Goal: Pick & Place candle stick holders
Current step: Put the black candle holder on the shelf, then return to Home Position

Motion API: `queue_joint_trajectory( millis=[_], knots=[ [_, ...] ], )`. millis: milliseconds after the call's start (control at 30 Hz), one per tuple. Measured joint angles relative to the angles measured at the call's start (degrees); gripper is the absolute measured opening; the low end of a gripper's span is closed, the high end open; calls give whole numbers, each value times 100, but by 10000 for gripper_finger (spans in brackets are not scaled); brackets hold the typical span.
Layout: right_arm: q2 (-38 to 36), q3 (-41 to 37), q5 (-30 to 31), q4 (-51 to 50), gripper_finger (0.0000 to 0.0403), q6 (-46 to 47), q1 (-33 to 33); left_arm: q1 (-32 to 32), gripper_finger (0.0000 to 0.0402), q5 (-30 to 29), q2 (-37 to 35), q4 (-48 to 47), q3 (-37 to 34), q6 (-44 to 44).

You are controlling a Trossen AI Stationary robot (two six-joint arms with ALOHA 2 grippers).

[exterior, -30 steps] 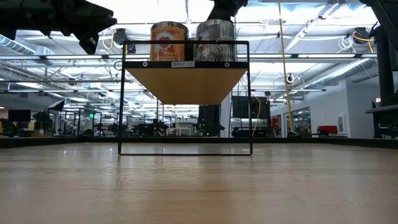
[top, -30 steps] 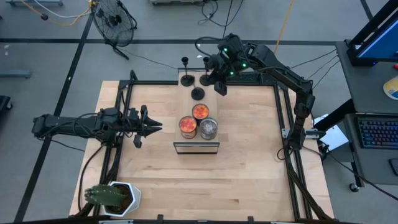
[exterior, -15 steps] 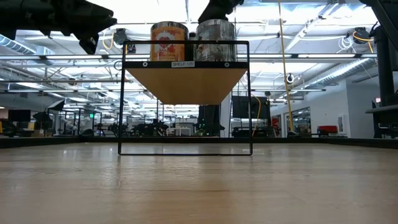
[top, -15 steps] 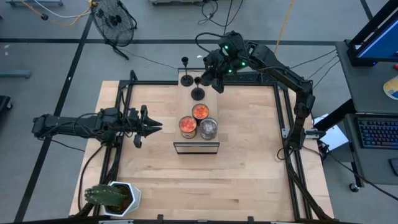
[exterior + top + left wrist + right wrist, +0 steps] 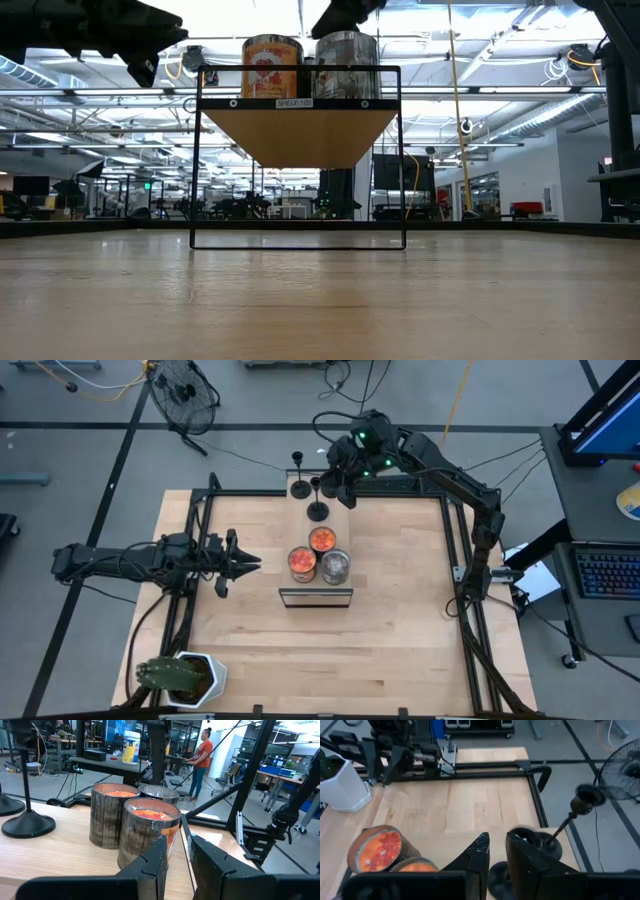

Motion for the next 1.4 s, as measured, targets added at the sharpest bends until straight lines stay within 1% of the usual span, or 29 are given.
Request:
queue_joint_trajectory(
  millis=[533,767,833,867,1000,1033,1100,1200,1300,1400],
  knots=[
    [221,-5,20,21,55,-146,-3,1,88,0,0,0,1,22],
    [200,-4,28,54,55,-186,-11,2,88,-39,0,0,0,23],
    [204,-4,130,38,55,-326,-11,1,88,-67,0,0,0,37],
    [151,-4,297,-15,55,-370,-11,2,88,-77,1,0,0,30],
    [-358,-2,1414,-615,54,-690,-20,0,88,-79,0,-4,0,-46],
    [-505,2,1556,-789,54,-738,-73,0,88,-79,2,-6,0,-48],
    [-760,-83,1559,-1013,54,-756,-174,1,88,-81,0,-9,0,-23],
    [-1181,-525,1522,-983,54,-690,-295,1,88,-86,1,-20,0,9],
    [-1736,-1203,1546,-676,54,-594,-353,1,88,-96,2,-20,0,4],
    [-2370,-2091,1561,-246,54,-496,-424,1,88,-96,0,-20,0,-37]
  ],
)
